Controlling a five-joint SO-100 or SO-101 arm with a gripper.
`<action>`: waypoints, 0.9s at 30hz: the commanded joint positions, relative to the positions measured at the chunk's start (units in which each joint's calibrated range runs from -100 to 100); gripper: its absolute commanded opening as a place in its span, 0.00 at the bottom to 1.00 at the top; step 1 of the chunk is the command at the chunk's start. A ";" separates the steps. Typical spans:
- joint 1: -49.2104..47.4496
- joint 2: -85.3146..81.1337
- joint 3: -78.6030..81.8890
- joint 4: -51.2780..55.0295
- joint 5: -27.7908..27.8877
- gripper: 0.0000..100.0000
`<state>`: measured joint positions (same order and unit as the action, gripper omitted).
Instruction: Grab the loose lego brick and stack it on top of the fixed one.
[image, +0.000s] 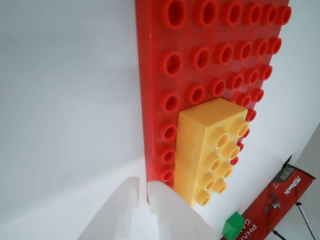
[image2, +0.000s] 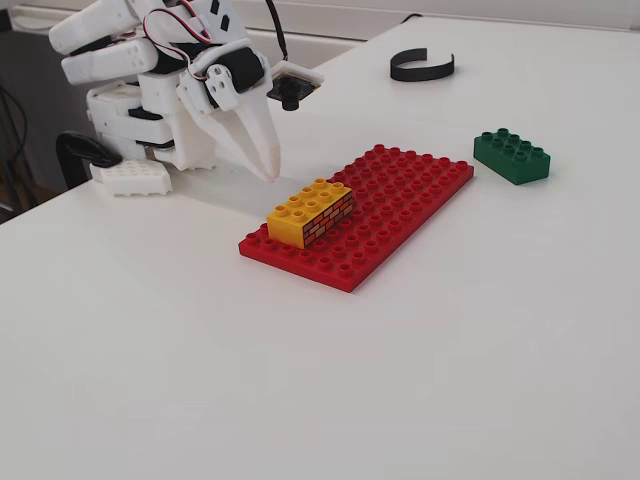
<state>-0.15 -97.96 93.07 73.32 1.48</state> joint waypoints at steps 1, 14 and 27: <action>0.15 0.59 -0.67 1.01 0.40 0.01; 0.22 0.59 -0.67 1.01 0.30 0.01; 0.67 1.60 -3.47 0.66 3.95 0.01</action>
<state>-0.15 -97.62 92.71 73.32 3.46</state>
